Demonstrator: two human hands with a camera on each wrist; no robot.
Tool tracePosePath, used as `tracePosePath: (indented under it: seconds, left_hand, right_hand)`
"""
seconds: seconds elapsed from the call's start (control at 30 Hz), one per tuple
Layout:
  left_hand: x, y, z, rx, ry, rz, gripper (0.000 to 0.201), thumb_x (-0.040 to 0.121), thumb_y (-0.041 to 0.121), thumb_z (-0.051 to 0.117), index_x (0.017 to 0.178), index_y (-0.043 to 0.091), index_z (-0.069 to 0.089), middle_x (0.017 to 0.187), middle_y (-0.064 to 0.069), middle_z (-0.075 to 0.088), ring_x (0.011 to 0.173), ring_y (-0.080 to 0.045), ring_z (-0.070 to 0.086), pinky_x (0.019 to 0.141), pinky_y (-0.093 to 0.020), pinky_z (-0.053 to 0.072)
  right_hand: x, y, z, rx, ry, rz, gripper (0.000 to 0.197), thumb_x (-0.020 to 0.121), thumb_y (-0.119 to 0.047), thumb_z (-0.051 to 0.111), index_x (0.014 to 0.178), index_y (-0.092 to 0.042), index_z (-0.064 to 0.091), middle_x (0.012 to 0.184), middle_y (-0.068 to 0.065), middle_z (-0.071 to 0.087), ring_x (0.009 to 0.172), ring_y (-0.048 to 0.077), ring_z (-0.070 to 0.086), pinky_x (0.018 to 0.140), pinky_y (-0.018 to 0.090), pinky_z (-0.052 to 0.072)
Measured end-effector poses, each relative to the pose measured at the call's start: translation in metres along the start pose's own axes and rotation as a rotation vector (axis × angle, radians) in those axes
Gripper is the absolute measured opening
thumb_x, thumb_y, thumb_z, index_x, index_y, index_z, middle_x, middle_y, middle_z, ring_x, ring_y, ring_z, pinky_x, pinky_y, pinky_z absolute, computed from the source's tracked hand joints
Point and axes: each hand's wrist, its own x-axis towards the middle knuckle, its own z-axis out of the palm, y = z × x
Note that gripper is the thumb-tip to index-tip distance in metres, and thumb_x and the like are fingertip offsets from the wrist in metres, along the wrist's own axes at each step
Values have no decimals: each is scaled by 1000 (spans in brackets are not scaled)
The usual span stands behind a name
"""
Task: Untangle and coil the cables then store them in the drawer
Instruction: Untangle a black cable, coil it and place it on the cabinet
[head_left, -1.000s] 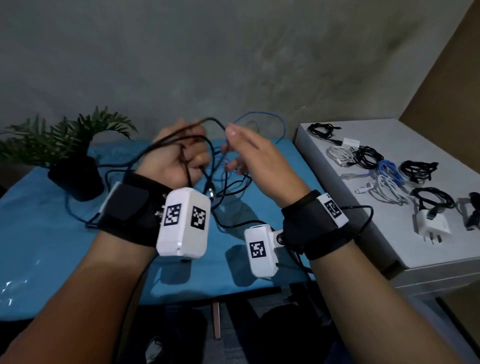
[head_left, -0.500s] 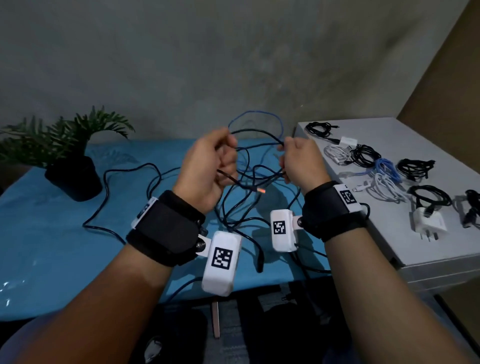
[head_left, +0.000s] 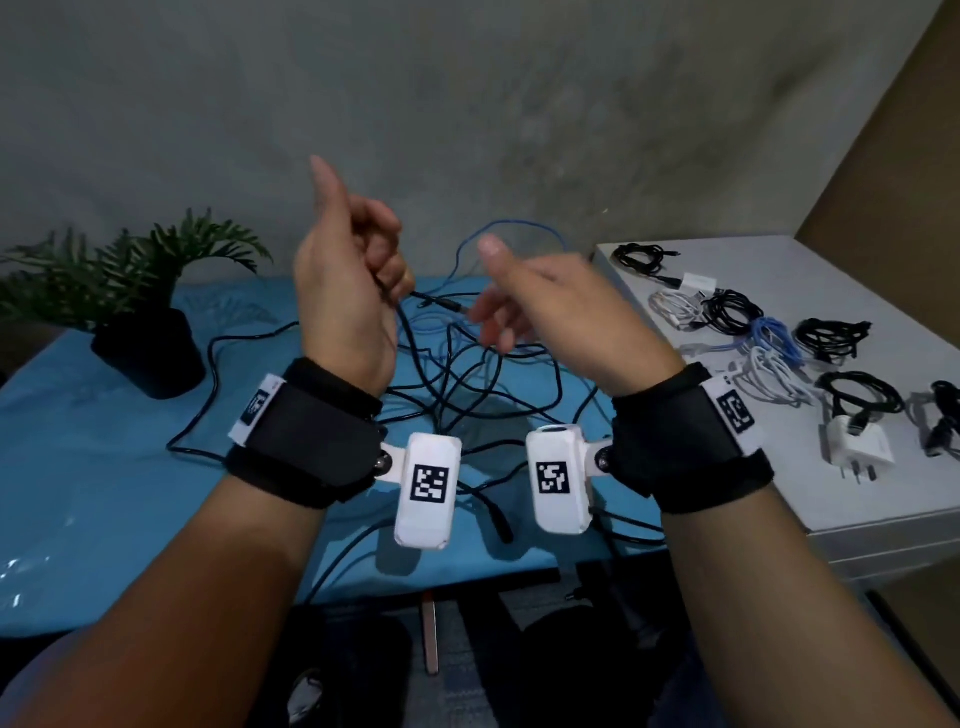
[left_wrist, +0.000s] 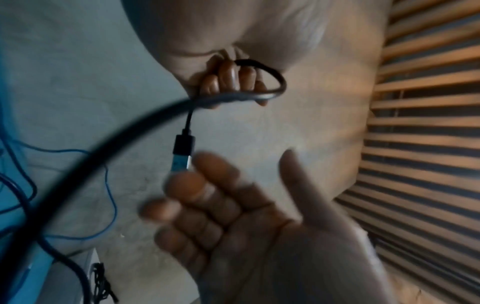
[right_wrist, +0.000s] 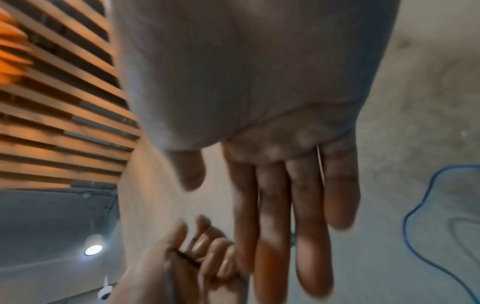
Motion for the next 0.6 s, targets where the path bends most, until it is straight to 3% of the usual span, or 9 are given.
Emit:
tracePosePath:
  seconds: [0.1,0.17,0.2,0.23,0.3,0.37,0.47,0.6]
  left_hand:
    - [-3,-4,3,208,10,84,54,106,50,39,65,19,53,57,3,29,51,-11,29,50,-27,27]
    - [-4,-7,3,336,-35,105,52,106,49,40,68,18,56,56,6,38,53,-11,35,53,-27,31]
    - [-4,-8,2,396,-69,104,52,106,49,41,70,17,59,57,6,42,54,-10,38,54,-25,32]
    - [-4,-9,0,460,-112,93,52,107,47,41,72,15,61,57,6,45,55,-10,40,53,-23,33]
    - [-3,-9,-4,592,-245,51,49,108,42,42,77,11,63,59,2,50,55,-10,42,54,-23,34]
    - [-4,-6,-7,647,-407,-35,46,108,38,42,77,10,60,56,-2,49,53,-15,41,56,-28,34]
    - [-7,-1,-6,428,-529,-230,45,109,37,38,76,12,54,41,1,32,41,-21,41,51,-33,36]
    - [-8,3,-1,70,-596,-321,36,110,33,33,87,14,53,41,9,29,35,-9,34,47,-25,33]
  right_hand:
    - [-4,-5,12,-57,-297,-67,51,100,-58,48,97,-15,76,90,-6,78,96,13,73,101,39,51]
    - [-2,0,21,-15,-373,-111,37,101,-42,58,99,-8,72,81,-4,76,86,20,73,94,41,54]
    - [-1,3,23,48,-368,-116,31,102,-31,58,99,-2,69,70,-5,71,70,21,69,80,39,56]
    - [1,4,23,112,-326,-112,27,104,-24,56,96,0,66,60,-9,63,56,18,58,64,36,50]
    - [5,7,15,168,-155,-103,24,106,-22,53,90,-6,62,49,-16,50,46,7,40,48,26,36]
    - [10,13,1,182,13,-114,26,104,-25,55,81,-15,61,46,-17,42,43,1,32,45,17,28]
    - [14,27,-17,306,173,-113,24,102,-28,60,79,-19,62,52,-16,37,45,6,26,45,23,22]
    - [17,36,-17,336,224,-148,23,105,-28,55,91,-14,66,63,-2,38,47,10,27,44,23,23]
